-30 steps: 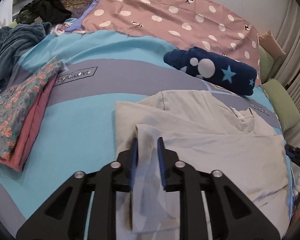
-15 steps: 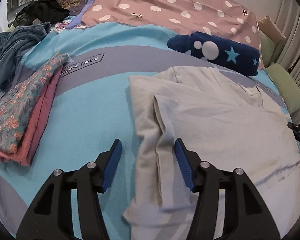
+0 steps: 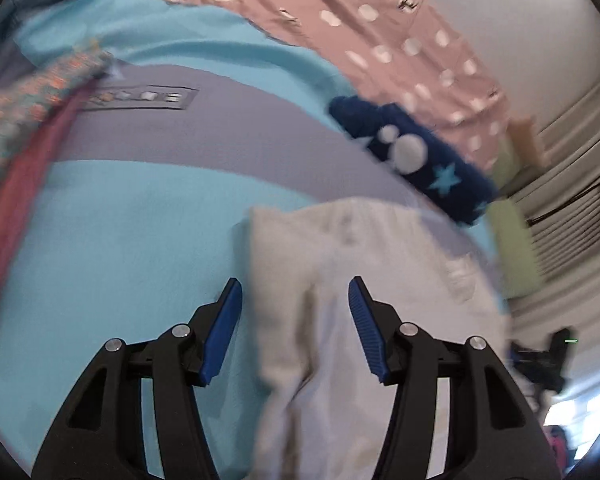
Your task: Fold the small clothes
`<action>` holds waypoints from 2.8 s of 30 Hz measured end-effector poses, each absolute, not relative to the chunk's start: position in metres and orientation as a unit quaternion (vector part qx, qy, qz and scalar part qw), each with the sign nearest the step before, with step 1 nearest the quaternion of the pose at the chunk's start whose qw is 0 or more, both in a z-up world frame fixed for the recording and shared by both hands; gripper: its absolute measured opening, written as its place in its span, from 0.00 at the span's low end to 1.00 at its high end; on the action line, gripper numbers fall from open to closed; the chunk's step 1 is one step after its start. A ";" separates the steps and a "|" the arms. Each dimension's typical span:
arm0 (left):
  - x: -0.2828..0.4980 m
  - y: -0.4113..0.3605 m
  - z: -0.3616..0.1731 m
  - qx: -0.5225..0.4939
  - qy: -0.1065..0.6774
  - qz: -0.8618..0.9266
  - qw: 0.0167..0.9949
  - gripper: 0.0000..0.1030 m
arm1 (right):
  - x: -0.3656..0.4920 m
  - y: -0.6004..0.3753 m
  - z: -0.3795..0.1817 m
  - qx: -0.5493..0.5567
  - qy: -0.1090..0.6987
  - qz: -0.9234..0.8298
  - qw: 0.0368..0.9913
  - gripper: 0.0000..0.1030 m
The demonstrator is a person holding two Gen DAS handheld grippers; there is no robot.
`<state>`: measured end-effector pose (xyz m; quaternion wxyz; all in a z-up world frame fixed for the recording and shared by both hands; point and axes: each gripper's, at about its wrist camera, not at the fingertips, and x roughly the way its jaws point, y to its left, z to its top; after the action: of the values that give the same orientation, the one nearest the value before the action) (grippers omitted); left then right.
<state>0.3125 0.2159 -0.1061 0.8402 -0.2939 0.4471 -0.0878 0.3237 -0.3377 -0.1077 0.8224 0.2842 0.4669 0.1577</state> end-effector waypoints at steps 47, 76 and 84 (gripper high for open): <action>0.428 0.064 -0.098 0.133 0.493 -0.196 0.837 0.37 | 0.410 -0.185 -0.073 -0.021 0.458 0.213 0.863 0.08; 0.131 0.171 -0.033 -0.033 0.396 -0.073 0.915 0.56 | 0.048 -0.351 -0.082 0.188 0.443 0.107 0.870 0.58; 0.017 0.190 -0.089 -0.120 0.428 -0.064 0.893 0.60 | -0.026 -0.353 -0.099 0.248 0.453 0.173 0.838 0.63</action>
<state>0.0175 0.1896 -0.0893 0.8933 -0.1199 0.4285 -0.0638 -0.0257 -0.3528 -0.0990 0.8385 0.2484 0.4531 0.1733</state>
